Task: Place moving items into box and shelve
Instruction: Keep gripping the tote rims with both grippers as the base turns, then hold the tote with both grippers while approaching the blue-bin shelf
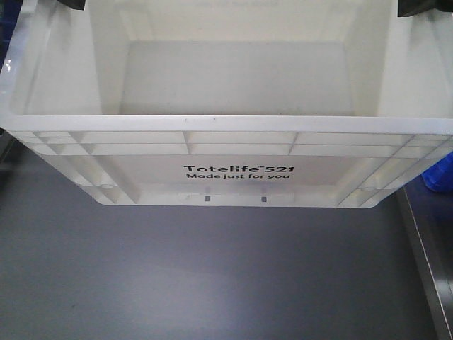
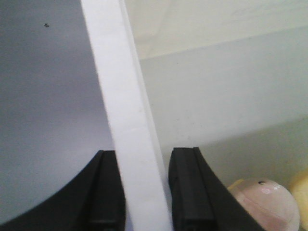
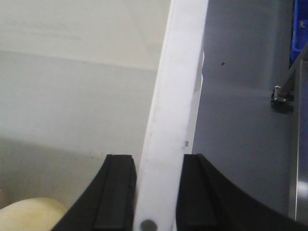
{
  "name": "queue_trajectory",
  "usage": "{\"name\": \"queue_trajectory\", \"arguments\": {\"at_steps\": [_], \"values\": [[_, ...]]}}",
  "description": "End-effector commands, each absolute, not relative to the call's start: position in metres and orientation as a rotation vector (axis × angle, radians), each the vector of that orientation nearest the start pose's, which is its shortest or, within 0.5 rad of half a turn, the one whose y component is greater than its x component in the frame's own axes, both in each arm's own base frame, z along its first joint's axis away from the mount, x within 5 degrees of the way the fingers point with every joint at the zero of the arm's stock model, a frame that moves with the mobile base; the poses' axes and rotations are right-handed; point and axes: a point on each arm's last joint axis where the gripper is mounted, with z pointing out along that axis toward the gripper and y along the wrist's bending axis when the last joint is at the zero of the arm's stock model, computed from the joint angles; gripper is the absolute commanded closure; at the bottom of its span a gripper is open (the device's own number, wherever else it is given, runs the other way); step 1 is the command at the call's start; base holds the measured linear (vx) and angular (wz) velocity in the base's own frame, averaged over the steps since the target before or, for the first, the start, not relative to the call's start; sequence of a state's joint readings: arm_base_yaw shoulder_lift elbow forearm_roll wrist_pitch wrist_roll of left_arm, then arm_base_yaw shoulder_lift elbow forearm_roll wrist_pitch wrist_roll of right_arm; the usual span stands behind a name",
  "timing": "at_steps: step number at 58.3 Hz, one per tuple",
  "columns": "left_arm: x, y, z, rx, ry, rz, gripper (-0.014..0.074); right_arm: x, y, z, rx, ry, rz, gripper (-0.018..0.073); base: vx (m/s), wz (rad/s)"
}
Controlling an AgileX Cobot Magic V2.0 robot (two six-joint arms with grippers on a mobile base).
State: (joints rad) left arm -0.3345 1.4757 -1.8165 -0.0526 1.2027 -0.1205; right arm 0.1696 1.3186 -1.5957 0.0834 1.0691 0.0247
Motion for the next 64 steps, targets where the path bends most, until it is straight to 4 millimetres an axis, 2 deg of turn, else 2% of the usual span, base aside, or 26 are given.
{"name": "queue_trajectory", "arguments": {"at_steps": [1,64], "values": [[0.2644,-0.0986,0.5038,0.264,2.122,-0.324,0.0597,0.2470,0.0491,0.4921,-0.150,2.042,0.231,0.0564,0.41,-0.31],[0.2643,-0.0986,0.5038,0.264,2.122,-0.325,0.0597,0.2467,0.0491,0.4916,-0.150,2.049,0.231,0.0564,0.48,-0.14]]}}
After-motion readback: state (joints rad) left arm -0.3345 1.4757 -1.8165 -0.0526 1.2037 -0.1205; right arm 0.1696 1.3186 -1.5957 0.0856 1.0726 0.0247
